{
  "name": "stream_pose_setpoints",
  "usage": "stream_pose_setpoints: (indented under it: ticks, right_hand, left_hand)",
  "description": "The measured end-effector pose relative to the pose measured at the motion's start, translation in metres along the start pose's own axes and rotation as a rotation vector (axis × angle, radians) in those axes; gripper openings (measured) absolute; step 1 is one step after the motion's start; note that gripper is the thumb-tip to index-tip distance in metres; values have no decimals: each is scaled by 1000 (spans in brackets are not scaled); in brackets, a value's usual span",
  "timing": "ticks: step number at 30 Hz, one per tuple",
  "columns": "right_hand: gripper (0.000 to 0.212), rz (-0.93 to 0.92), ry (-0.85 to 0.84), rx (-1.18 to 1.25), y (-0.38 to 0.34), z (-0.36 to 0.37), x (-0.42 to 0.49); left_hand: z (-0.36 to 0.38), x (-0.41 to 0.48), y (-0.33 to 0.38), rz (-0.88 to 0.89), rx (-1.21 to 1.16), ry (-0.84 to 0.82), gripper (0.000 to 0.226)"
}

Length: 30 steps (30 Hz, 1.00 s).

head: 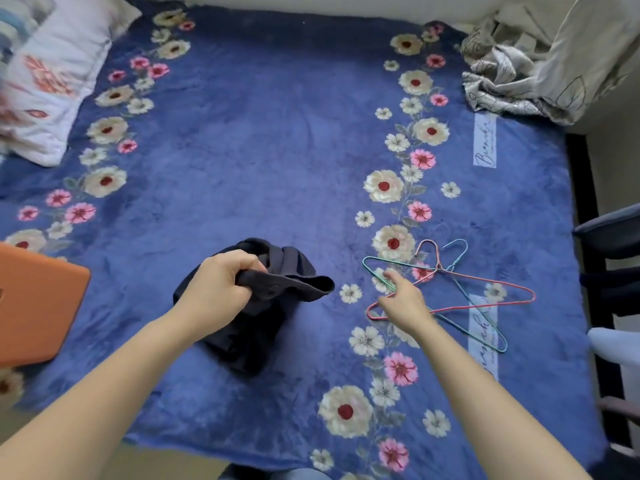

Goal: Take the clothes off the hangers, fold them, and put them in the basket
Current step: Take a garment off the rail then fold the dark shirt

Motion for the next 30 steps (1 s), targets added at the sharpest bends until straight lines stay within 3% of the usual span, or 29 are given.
stream_pose_setpoints:
  ticks: [3, 5, 7, 9, 12, 15, 18, 20, 22, 25, 28, 30]
  right_hand:
    - [100, -193, -229, 14, -43, 45, -27]
    - [104, -188, -254, -44, -62, 69, -40]
    - [72, -187, -208, 48, -79, 86, -47]
    - [16, -181, -188, 251, -99, 85, -57]
    - [36, -132, -74, 537, -136, 47, -74]
    - [23, -232, -28, 693, -181, -8, -101]
    - [13, -405, -139, 759, -229, -52, -144]
    - [12, -418, -250, 781, -261, -78, -175]
    - [21, -406, -283, 654, -288, -98, -199]
    - [45, -435, -262, 460, -321, -118, -229]
    - [70, -422, -312, 303, -345, -135, -255]
    - [59, -285, -356, 99, -358, -140, -262]
  left_hand:
    - [-20, -16, 12, 4, -73, -94, 42]
    - [-37, -28, 21, 39, -134, -103, 38]
    - [-60, -39, 24, 61, -215, -102, 27]
    - [-87, -47, 20, 72, -216, -55, 17]
    - [-138, -56, 0, 142, -7, 132, 22]
    - [-185, -67, -19, 155, 181, 253, 31]
    - [-233, -74, -30, 197, 264, 291, 42]
    - [-272, -78, -29, 235, 259, 350, 43]
    - [-310, -75, -24, 229, 173, 381, 47]
    - [-357, -66, -16, 283, -39, 303, 46]
    - [-381, -58, -3, 346, -169, 69, 8]
    - [-392, -46, -4, 258, 20, -156, 27]
Point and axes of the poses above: each hand's wrist, its own x-axis towards the middle knuckle, its own z-axis out of the palm, y = z × x, the point moved 1 cm from there along x, towards the middle knuckle, and after that the axes turned 2 degrees about z, right-handed, at the moved point
